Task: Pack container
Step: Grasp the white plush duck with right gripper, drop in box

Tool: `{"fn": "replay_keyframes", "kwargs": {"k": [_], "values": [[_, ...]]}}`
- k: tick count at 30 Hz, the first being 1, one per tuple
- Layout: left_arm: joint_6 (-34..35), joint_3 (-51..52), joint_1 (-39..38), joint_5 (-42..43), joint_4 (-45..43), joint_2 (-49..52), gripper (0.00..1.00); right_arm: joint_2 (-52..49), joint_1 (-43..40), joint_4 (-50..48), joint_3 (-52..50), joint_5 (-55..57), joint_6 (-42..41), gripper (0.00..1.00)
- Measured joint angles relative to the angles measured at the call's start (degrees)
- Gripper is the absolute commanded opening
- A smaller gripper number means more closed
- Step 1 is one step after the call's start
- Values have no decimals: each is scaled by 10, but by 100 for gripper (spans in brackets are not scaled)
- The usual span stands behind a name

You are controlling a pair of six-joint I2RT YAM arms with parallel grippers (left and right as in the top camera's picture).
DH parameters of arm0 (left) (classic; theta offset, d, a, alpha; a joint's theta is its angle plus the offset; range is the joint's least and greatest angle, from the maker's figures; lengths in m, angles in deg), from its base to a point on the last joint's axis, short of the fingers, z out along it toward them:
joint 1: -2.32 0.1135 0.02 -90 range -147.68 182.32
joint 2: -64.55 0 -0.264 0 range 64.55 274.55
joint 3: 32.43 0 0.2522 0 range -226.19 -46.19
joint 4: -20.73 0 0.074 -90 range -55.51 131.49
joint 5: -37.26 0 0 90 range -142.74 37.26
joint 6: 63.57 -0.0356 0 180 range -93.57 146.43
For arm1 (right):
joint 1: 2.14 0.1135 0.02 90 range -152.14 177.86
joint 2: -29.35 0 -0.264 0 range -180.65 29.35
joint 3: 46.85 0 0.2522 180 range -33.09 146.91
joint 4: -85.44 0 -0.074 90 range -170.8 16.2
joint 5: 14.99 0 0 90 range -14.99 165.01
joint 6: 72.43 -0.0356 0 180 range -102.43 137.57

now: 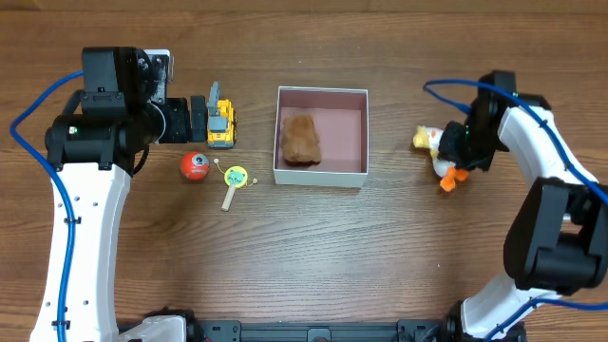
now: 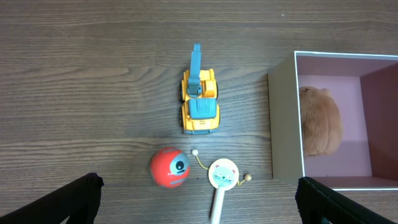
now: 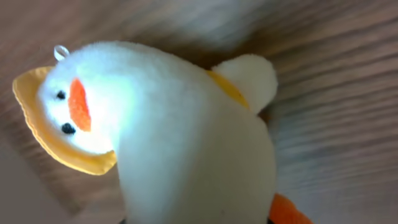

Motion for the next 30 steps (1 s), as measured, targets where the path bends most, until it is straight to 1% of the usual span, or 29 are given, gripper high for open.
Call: {"fn": "replay_keyframes", "kwargs": {"k": [2,4,7,10,12,15,18,20,21,22,23,24,25,26,27,28,30], "values": [[0,0,0,0,0,0,100,46,29,17,34,-12,-6,8],[0,0,0,0,0,0,100,117,80,8,66,-17,-19,8],[0,0,0,0,0,0,100,224,188,-30,98,-28,-56,8],[0,0,0,0,0,0,100,250,260,-42,103,-8,-98,7],[0,0,0,0,0,0,100,228,299,-54,96,28,-141,5],[0,0,0,0,0,0,100,130,346,-95,68,77,-211,5],[0,0,0,0,0,0,100,45,364,-146,64,92,-234,5],[0,0,0,0,0,0,100,2,365,-152,61,105,-248,5],[0,0,0,0,0,0,100,-7,364,-152,60,110,-252,7],[0,0,0,0,0,0,100,-14,363,-152,60,115,-257,14],[0,0,0,0,0,0,100,-17,362,-152,60,121,-259,28],[0,0,0,0,0,0,100,-17,360,-152,60,123,-259,37],[0,0,0,0,0,0,100,-17,358,-153,60,127,-263,50],[0,0,0,0,0,0,100,-17,358,-153,60,128,-261,57],[0,0,0,0,0,0,100,-17,358,-152,60,129,-254,61],[0,0,0,0,0,0,100,-17,358,-153,60,132,-243,70],[0,0,0,0,0,0,100,-17,358,-152,60,133,-220,72]]}}
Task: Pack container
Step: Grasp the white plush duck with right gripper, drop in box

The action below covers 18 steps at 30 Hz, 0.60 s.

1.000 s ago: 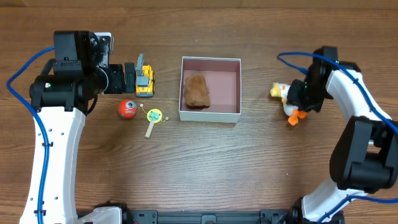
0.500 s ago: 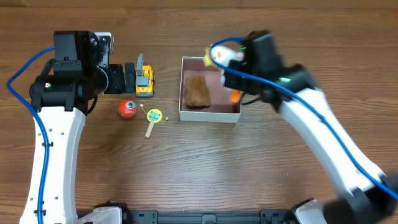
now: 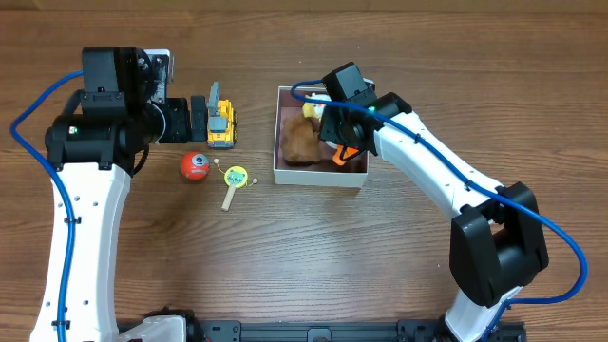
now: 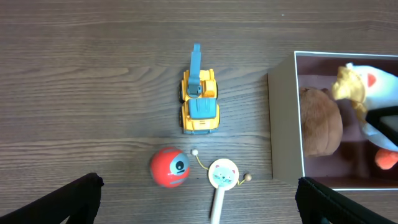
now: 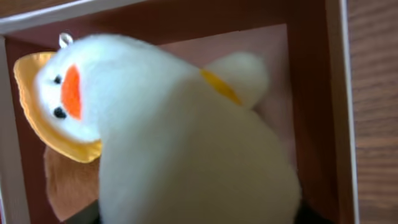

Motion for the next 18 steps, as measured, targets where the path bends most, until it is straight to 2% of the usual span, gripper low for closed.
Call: {"fn": "replay_keyframes", "kwargs": {"k": [2,3,5,7,8,13,18], "values": [[0,0,0,0,0,0,100,0,0,4,2,0,24,72],[0,0,0,0,0,0,100,0,0,11,7,0,37,77],[0,0,0,0,0,0,100,1,0,34,25,0,61,80],[0,0,0,0,0,0,100,8,0,60,51,0,77,93],[0,0,0,0,0,0,100,18,0,68,66,0,88,96],[0,0,0,0,0,0,100,123,0,88,106,2,109,100],[0,0,0,0,-2,0,100,184,-2,137,107,50,116,100]]}}
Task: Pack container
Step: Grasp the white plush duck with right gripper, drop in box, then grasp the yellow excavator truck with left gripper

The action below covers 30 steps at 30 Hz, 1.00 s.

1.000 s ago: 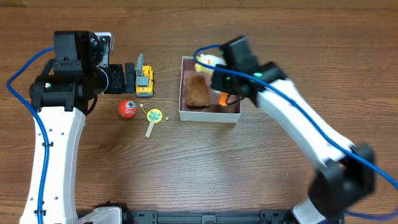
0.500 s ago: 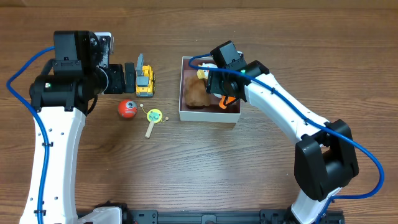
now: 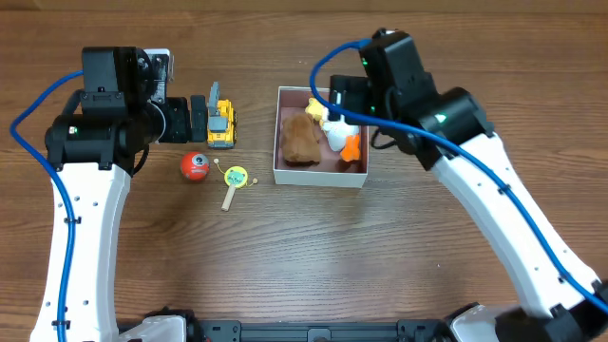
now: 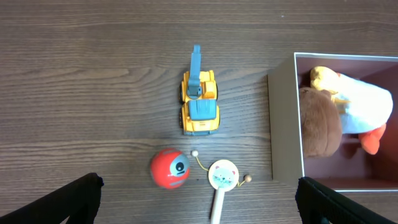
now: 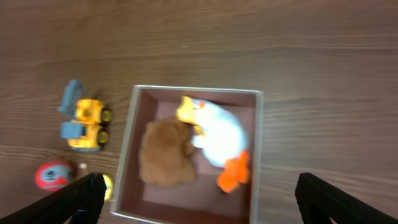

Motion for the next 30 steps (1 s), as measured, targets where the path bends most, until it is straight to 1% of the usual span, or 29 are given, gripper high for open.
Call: {"fn": "replay_keyframes", "kwargs": {"k": [2,5,8,11,12,13,14,16,17,19,23,24,30], "values": [[0,0,0,0,0,0,100,15,-9,26,0,16,0,100],[1,0,0,0,0,0,100,44,-53,71,0,29,-9,100],[12,0,0,0,-13,0,100,61,-127,112,0,21,-33,100],[21,0,0,0,-23,0,100,59,-202,126,-2,-10,-43,100],[22,0,0,1,-25,0,94,59,-227,128,-4,-23,-45,100],[22,0,0,1,-31,0,85,59,-256,131,-6,-40,-47,100],[24,0,0,1,-41,0,84,59,-273,132,-8,-52,-48,100],[29,0,0,-2,-71,4,88,57,-324,133,-12,-81,-49,100],[35,-3,0,-7,-79,10,89,56,-341,134,-14,-90,-50,100],[47,-11,0,-14,-89,43,88,56,-362,135,-14,-103,-50,100],[59,-16,-6,-13,-95,161,89,56,-362,133,-14,-120,-41,100],[62,-17,-14,-13,-102,218,88,56,-362,133,-14,-121,-38,100],[63,-25,-50,-15,-143,324,88,56,-362,133,-14,-123,-32,100]]}}
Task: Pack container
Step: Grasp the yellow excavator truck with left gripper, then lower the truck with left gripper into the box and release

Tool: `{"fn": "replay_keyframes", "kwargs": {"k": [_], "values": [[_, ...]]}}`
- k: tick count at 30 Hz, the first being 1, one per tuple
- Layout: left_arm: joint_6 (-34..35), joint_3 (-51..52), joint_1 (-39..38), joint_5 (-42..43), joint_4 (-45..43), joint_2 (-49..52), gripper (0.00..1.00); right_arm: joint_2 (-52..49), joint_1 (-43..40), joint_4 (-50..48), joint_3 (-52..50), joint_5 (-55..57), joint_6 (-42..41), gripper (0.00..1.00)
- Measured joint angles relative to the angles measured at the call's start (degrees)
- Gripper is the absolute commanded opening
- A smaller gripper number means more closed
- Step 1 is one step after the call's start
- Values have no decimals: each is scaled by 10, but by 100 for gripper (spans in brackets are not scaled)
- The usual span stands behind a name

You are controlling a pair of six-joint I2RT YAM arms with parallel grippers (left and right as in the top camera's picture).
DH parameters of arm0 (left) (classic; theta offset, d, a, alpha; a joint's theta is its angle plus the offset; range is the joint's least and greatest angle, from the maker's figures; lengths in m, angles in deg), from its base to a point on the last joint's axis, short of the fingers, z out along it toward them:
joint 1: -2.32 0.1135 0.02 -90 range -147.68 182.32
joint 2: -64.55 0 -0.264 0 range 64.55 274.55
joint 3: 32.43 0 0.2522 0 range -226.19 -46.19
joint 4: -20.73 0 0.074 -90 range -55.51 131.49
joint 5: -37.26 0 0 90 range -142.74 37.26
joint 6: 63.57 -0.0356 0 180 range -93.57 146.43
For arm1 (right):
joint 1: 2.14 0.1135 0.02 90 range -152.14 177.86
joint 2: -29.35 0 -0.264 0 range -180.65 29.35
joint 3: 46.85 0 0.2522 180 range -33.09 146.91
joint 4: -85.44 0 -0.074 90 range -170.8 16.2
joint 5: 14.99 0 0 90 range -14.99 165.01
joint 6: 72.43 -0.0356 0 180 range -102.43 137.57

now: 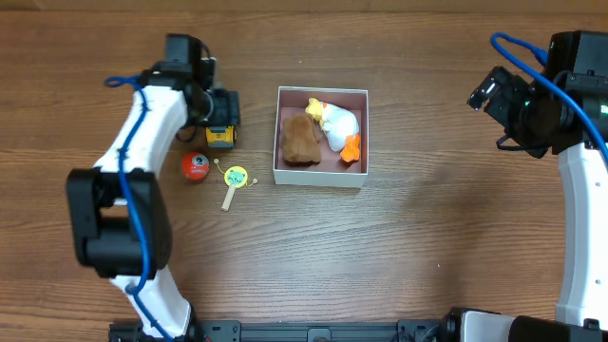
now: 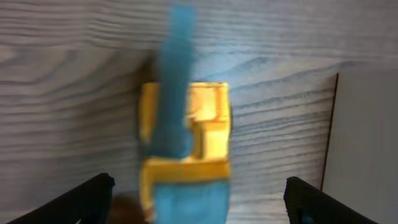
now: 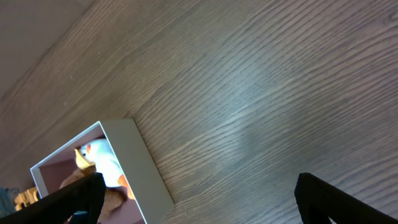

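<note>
The white box with a pink inside (image 1: 321, 178) stands mid-table and holds a brown plush (image 1: 300, 141) and a white duck plush (image 1: 340, 123). A yellow toy truck with a blue arm (image 2: 185, 149) stands left of the box. My left gripper (image 2: 196, 200) is open right over the truck, with one finger on each side of it and a gap to both. In the overhead view the left gripper (image 1: 220, 109) covers most of the truck (image 1: 220, 140). My right gripper (image 3: 199, 199) is open and empty, high at the far right, well away from the box (image 3: 146, 171).
A red ball (image 1: 195, 165) and a cat-face rattle on a stick (image 1: 234, 179) lie on the wood just left of the box, in front of the truck. The box's white wall (image 2: 367, 155) stands close to the right of the truck.
My left gripper has come down from high above the toys to close over the yellow truck, still open. The right arm has moved from above the box to the far right, empty.
My right gripper first held the duck plush at the right of the table, then held it inside the box beside the brown plush. It then stood open above the box with the duck left inside. Now it is far right, and the left gripper is at the truck.
</note>
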Motion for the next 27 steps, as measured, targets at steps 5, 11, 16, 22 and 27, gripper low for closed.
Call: {"fn": "replay_keyframes", "kwargs": {"k": [5,11,16,22,27], "values": [[2,-1,-23,-26,-17,38,76,0,0,2,0,0,3,100],[3,-4,-23,-49,-18,62,56,0,0,7,0,0,3,100],[3,-7,-23,-54,-19,62,36,0,0,13,0,0,3,100],[3,-50,-23,-54,57,64,26,0,0,17,0,0,3,100],[-15,-221,-28,-54,184,64,16,0,0,18,-1,0,7,100]]}}
